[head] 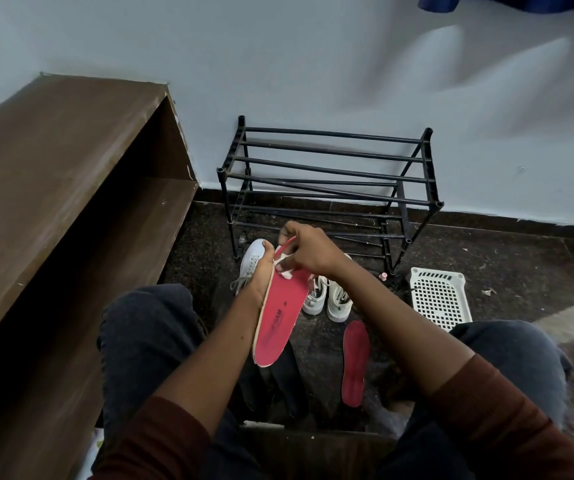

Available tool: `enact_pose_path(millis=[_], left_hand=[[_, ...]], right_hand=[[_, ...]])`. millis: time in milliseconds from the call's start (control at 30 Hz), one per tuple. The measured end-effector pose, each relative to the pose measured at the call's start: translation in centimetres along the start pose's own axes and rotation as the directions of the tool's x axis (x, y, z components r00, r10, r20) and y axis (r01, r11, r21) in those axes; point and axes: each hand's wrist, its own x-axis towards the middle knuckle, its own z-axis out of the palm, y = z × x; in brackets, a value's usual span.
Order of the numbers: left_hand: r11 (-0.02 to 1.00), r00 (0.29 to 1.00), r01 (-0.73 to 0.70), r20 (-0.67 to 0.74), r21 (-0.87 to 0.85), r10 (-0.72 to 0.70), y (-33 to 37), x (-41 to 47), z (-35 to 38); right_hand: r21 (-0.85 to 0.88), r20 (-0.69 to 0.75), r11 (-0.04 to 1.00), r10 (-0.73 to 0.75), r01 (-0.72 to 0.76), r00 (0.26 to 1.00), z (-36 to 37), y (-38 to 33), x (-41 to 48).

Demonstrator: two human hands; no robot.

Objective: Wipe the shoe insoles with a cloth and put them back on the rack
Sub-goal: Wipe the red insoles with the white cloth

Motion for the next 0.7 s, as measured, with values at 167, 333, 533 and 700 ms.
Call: enact_pose_path(millis=[167,333,533,700], left_hand=[[1.000,0.998,0.008,0.060,-0.017,-0.007,0.2,-0.4,0.8],[0.999,0.987,0.022,0.155,0.034,-0.027,-0.1,-1.3,0.9],[0.999,0.998,-0.016,0.063,-0.040,0.018,-0.1,-1.1,0.6],[0.997,0.998,-0.068,0.014,-0.044,0.068,0.4,-0.8,0.6]], right_hand=[[-0.002,-0.250,0.998,0.059,-0.062,0.966,0.6,0.9,0.5],[-0.169,-0.459,0.977,0.036,-0.127,0.888,-0.1,3.1,1.1],[-0.159,-0.359,0.976,0.082,-0.147,0.930,0.3,2.5,0.6],[-0.139,-0.140,0.983,0.102,-0.122,0.985,1.0,0.9,-0.4]])
